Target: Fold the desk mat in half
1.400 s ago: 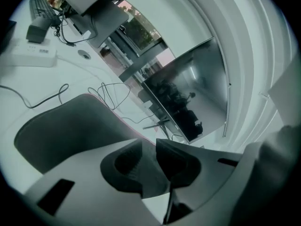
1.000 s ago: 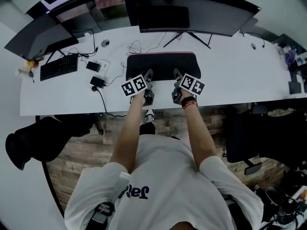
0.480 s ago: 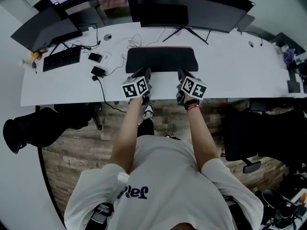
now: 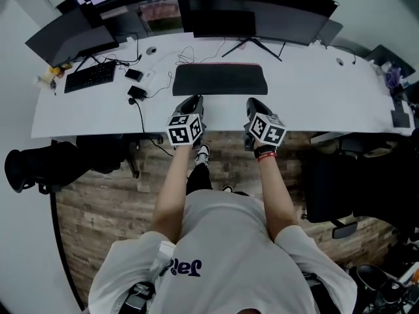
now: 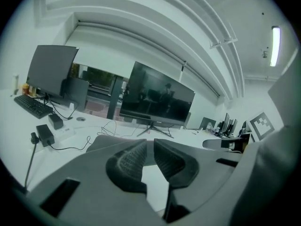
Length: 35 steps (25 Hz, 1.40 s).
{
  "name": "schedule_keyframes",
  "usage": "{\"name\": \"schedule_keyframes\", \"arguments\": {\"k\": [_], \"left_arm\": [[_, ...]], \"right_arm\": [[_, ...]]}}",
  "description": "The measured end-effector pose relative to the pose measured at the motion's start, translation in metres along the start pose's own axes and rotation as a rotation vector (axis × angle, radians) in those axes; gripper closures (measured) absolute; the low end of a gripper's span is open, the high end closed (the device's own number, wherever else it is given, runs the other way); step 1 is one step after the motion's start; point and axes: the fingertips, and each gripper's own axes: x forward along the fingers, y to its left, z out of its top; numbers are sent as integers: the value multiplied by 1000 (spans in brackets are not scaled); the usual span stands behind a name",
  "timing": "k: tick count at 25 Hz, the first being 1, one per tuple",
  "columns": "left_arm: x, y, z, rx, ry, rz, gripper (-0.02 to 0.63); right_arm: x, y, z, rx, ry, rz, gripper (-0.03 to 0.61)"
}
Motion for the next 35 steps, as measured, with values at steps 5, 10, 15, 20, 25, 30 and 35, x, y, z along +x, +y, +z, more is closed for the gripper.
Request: {"name": "schedule_keyframes", "arguments": {"k": [5, 10, 15, 20, 25, 30, 35], "left_arm": [[-26, -15, 6, 61, -44, 26, 569], [-54, -31, 10, 118, -95, 55, 585], [-70, -56, 10, 148, -134, 50, 592], [-81, -63, 7, 174, -144, 58, 594], [-90, -65, 2, 194, -143, 65, 594], [-91, -67, -11, 168, -131, 59, 594], [-88, -62, -26, 140, -103, 65, 594]], "right_arm": [[-27, 5, 7, -17, -45, 10, 554], [-53, 17, 4, -153, -65, -6, 560], [-78, 28, 9, -221, -98, 9, 563], [-97, 26, 14, -230, -127, 12, 563], [-111, 22, 12, -253, -144, 0, 563], [-117, 18, 8, -251, -148, 4, 563], [-117, 11, 3, -240, -144, 3, 563]]}}
